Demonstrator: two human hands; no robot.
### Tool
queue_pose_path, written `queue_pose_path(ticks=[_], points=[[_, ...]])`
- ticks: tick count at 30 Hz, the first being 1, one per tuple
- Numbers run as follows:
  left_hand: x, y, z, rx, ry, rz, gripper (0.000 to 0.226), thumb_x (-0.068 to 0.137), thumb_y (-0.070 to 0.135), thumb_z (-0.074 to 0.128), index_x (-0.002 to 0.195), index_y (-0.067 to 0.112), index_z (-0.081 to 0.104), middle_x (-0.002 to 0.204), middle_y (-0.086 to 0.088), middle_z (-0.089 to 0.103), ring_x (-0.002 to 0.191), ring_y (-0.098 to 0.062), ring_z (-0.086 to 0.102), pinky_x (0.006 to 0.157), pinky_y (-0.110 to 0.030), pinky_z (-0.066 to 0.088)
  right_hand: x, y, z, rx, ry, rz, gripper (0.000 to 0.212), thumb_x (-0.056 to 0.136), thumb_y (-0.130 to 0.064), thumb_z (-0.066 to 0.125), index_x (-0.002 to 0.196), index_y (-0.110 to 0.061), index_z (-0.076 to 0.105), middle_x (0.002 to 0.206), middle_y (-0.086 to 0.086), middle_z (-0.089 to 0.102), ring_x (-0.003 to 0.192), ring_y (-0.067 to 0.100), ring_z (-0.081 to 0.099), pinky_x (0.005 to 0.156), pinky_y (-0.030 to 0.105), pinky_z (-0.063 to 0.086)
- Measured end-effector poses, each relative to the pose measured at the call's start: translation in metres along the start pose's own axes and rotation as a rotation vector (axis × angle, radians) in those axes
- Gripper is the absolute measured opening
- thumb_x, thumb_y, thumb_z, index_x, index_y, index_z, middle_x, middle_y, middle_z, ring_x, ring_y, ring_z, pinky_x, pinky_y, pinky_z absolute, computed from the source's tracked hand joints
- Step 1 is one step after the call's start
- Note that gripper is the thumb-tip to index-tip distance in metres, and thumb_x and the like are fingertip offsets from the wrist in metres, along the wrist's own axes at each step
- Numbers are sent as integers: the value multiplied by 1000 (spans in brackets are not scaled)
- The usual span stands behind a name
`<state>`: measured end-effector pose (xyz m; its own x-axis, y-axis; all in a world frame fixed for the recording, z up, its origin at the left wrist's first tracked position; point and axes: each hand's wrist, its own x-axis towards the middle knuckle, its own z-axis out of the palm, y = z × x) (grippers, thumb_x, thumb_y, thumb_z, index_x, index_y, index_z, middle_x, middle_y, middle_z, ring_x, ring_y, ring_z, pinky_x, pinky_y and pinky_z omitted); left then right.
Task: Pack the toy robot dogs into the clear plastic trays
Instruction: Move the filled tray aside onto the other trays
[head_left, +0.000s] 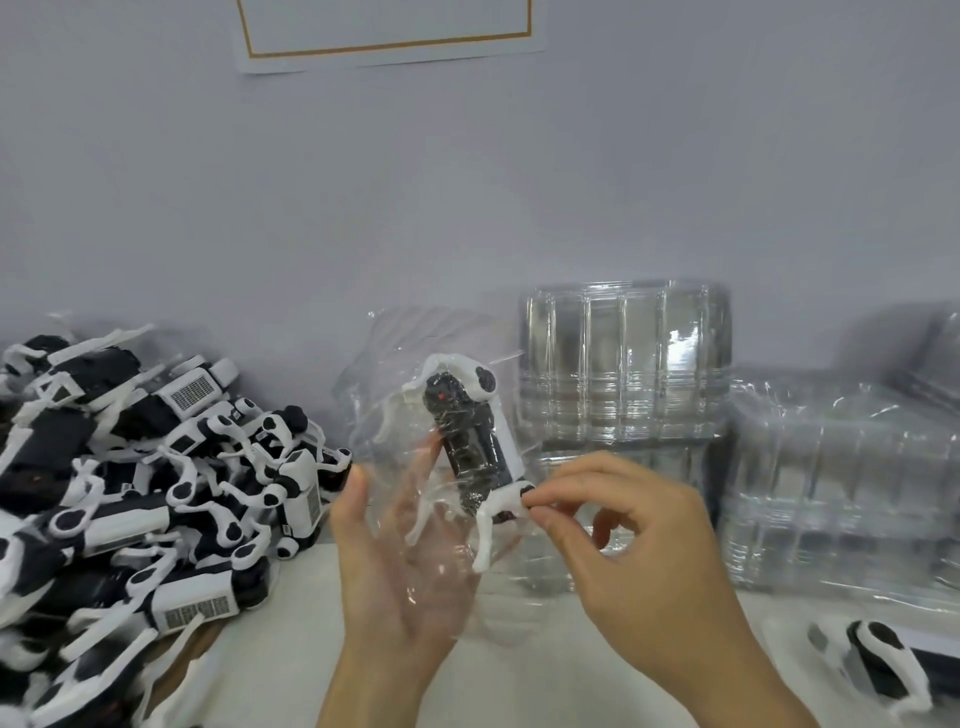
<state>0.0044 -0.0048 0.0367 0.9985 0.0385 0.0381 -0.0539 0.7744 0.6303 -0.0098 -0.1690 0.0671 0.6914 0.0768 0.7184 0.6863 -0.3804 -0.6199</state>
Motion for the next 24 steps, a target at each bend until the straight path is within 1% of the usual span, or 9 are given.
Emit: queue_pose_path(ticks=[2,4,6,8,11,15,18,21,24], points=[[0,-1,1,39,17,34,80,47,72,84,111,25,78,116,-10,74,105,-33,72,103,-74,37,0,1,-3,-14,-1,19,25,79,-2,81,80,-27,79,83,-17,71,76,14,67,56,29,49],[-2,-1,5,63,15,56,80,44,71,85,109,26,78,113,-8,75,98,-30,74,95,-72,46,0,3,-5,-20,-5,37,24,80,-2,81,80,-26,79,82,-17,71,76,14,67,57,29,49],[-4,0,10,123,-10,51,74,51,68,82,112,26,77,121,-9,73,102,-35,73,82,-61,56,0,5,-8,-12,-24,69,24,81,-2,79,79,-26,79,82,-17,71,77,13,68,59,27,51],[-5,2,12,228,-11,102,57,66,64,71,109,27,78,128,-4,70,118,-36,65,85,-51,58,0,9,-10,-9,-55,119,25,84,-3,76,80,-28,79,80,-18,72,77,11,68,61,23,52],[-6,10,16,477,-116,259,41,75,54,67,105,29,79,122,2,72,117,-16,66,87,-30,58,2,11,-15,107,-26,219,25,95,-11,62,88,-30,78,82,-14,75,77,8,70,67,19,53],[-7,18,17,931,-207,427,54,59,53,75,113,46,74,138,11,62,138,-6,46,112,-42,40,7,10,-30,435,116,401,32,99,-34,45,99,-35,77,94,-1,77,83,17,74,65,25,57],[-11,20,20,1150,-248,459,55,56,60,75,111,56,69,140,29,51,137,11,37,109,-29,33,7,16,-43,484,116,485,36,105,-28,44,102,-35,78,102,-5,76,90,12,73,70,28,52],[-12,18,23,1209,-232,446,58,53,62,76,110,56,68,144,28,47,135,13,38,107,-27,32,8,19,-51,469,101,573,41,102,-42,40,96,-35,80,98,-2,77,83,10,72,65,22,50],[-13,17,25,1246,-234,434,60,50,63,77,109,56,68,145,29,46,134,14,38,105,-24,32,9,20,-58,447,127,645,53,104,-44,35,85,-30,82,86,4,78,70,11,72,68,32,48]])
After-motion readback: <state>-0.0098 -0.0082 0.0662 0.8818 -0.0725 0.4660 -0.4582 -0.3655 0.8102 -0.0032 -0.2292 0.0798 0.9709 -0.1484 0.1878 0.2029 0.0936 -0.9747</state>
